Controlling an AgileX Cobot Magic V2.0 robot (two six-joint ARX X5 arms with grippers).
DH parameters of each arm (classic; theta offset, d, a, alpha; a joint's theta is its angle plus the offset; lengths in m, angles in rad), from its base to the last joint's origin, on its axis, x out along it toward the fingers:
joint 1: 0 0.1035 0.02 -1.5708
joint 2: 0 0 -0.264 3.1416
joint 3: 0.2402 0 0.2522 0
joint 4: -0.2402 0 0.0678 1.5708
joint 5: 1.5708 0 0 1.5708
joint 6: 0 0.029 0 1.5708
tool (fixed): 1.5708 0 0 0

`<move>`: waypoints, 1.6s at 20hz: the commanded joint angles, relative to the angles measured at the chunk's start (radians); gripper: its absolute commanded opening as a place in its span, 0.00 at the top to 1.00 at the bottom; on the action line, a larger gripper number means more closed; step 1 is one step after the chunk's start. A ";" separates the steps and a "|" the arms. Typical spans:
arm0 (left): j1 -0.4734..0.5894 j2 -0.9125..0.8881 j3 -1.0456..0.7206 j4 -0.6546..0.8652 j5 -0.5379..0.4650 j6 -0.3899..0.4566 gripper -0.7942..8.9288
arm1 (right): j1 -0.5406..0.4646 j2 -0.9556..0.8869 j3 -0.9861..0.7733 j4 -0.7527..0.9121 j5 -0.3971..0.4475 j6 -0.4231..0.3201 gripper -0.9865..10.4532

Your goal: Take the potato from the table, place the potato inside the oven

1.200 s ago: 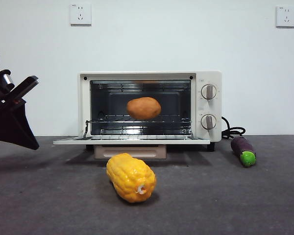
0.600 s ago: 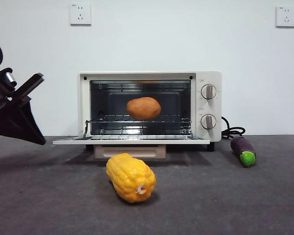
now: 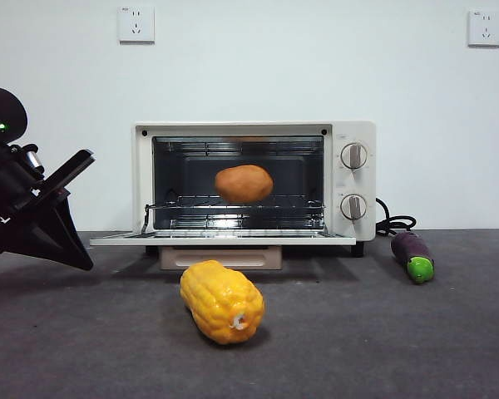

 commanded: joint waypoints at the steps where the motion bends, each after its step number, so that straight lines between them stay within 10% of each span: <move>1: -0.002 0.006 0.003 0.044 0.006 -0.058 0.93 | 0.001 -0.001 -0.002 -0.022 -0.003 0.019 0.91; 32: 0.038 0.006 0.003 0.245 0.253 -0.261 0.93 | 0.001 -0.002 -0.002 -0.022 -0.003 0.031 0.91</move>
